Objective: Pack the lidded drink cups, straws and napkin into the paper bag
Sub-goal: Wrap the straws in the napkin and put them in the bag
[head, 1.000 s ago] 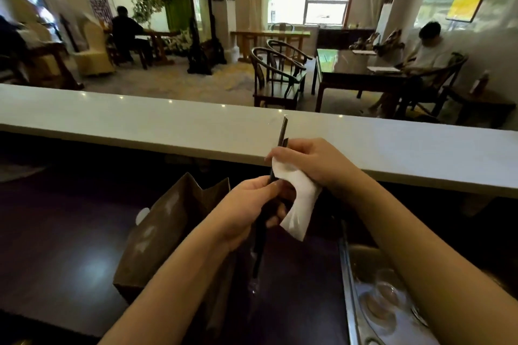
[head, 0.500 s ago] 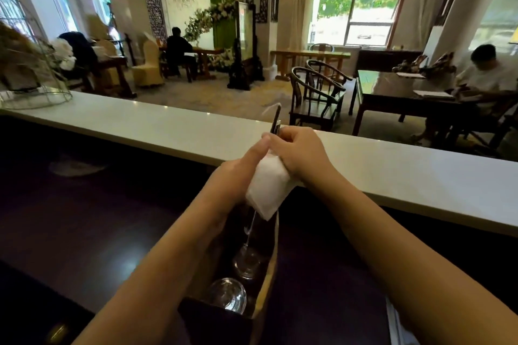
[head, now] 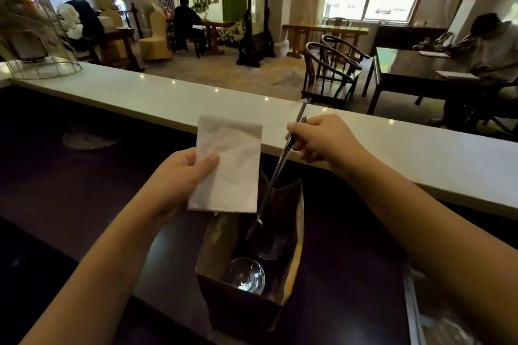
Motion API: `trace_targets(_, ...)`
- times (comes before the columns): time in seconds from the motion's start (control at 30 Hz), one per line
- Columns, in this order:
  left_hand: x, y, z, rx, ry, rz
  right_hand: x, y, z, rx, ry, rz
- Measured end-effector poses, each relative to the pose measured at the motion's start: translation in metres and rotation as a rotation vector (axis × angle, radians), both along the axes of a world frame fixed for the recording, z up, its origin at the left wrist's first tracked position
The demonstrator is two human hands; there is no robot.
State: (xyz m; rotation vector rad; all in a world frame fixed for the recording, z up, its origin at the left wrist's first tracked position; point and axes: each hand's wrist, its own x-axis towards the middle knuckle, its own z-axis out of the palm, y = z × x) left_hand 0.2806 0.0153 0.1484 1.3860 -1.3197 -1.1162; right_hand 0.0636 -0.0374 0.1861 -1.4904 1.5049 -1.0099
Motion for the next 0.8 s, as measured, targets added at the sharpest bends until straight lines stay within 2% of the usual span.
trace_targets(0.1, 0.02, 0.002, -0.012, -0.01, 0.07, 0.076, 0.008, 0.007, -0.025, 0.088, 0.205, 0.068)
trace_targets(0.3, 0.025, 0.008, -0.041, 0.003, 0.096, 0.151, 0.027, 0.026, -0.078, 0.254, 0.403, 0.157)
trace_targets(0.5, 0.031, 0.006, -0.045, -0.161, -0.207, 0.341, 0.037, 0.032, -0.08, 0.335, 0.484, 0.223)
trace_targets(0.67, 0.042, 0.011, -0.048, -0.186, -0.412, 0.225, 0.037, 0.042, -0.076, 0.269, 0.586, 0.304)
trace_targets(0.8, 0.049, 0.012, -0.057, -0.159, -0.458, 0.176, 0.035, 0.046, -0.069, 0.141, 0.54, 0.296)
